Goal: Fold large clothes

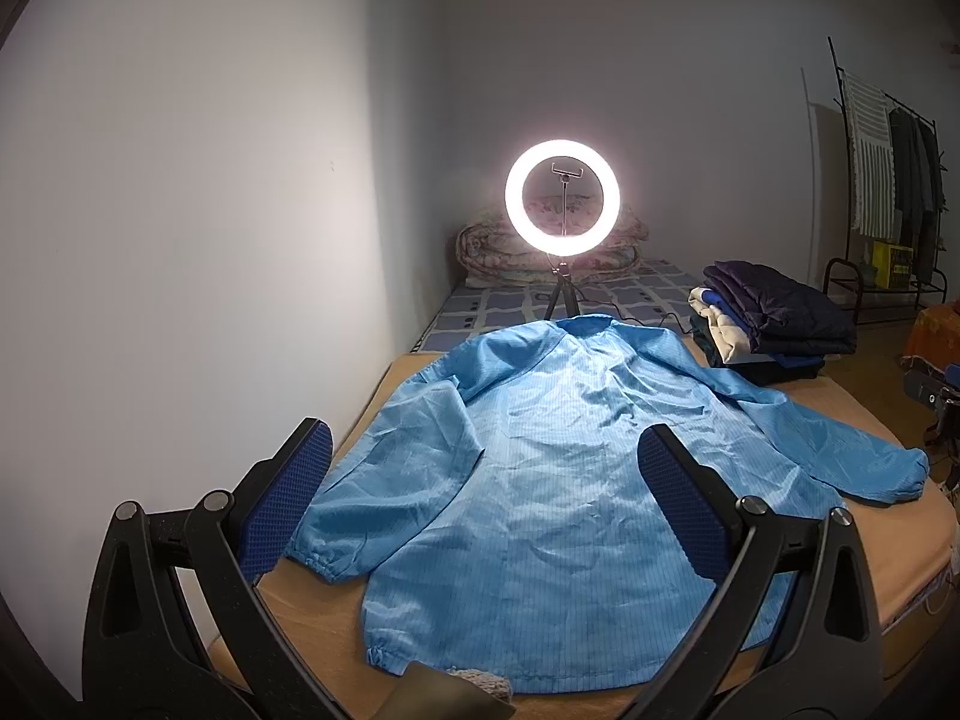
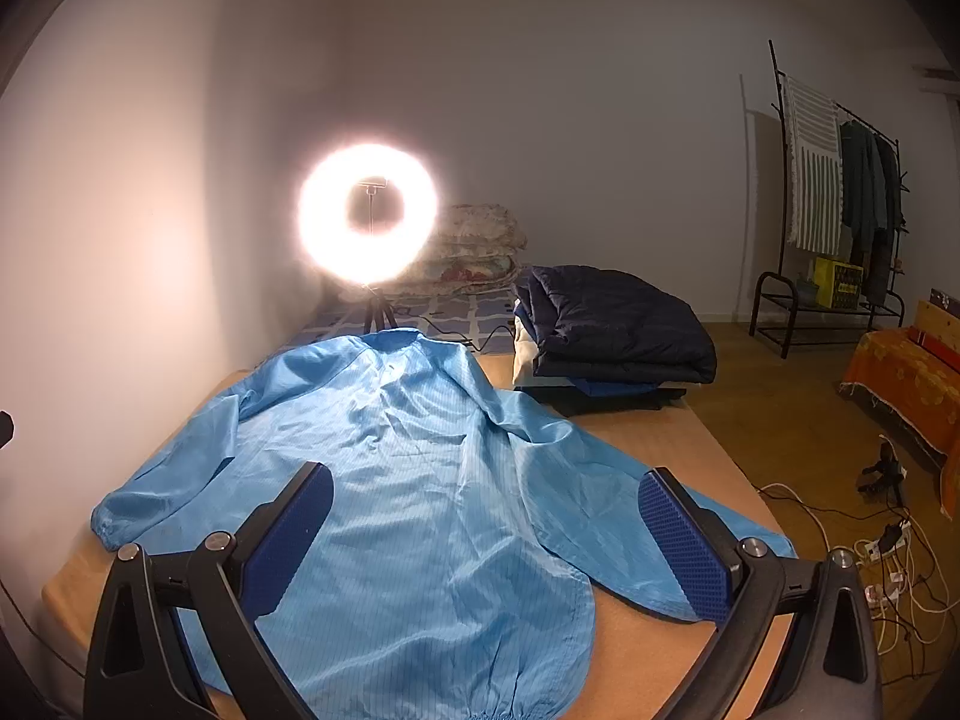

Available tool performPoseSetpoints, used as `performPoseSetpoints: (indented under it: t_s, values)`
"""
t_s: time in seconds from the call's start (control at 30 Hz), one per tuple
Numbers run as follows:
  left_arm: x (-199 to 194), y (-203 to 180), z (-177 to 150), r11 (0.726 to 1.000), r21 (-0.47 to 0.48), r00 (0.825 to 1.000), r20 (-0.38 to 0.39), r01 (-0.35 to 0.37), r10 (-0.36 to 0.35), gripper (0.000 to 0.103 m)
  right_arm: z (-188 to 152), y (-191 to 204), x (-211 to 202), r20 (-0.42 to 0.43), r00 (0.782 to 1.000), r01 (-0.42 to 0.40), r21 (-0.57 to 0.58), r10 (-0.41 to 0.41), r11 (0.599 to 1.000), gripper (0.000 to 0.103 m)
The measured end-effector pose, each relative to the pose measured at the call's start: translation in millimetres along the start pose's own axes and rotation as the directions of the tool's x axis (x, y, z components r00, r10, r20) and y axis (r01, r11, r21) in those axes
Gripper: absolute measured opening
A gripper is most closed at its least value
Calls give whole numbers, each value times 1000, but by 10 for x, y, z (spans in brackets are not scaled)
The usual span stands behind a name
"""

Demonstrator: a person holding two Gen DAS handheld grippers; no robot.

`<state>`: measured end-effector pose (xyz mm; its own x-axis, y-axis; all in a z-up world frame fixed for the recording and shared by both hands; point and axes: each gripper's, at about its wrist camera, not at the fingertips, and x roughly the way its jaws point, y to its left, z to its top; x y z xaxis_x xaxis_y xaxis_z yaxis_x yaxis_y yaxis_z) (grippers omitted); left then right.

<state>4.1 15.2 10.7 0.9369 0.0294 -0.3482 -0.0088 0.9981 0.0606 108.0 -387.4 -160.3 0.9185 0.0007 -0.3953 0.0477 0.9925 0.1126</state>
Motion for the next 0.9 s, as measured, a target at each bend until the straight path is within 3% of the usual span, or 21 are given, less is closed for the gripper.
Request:
performPoseSetpoints:
  t_s: [0.9]
  values:
    - [-11, 12, -19, 1000, 1, 1000, 7, -9, 9, 103, -6, 40, 34, -9, 1000, -7, 6, 7, 1000, 103]
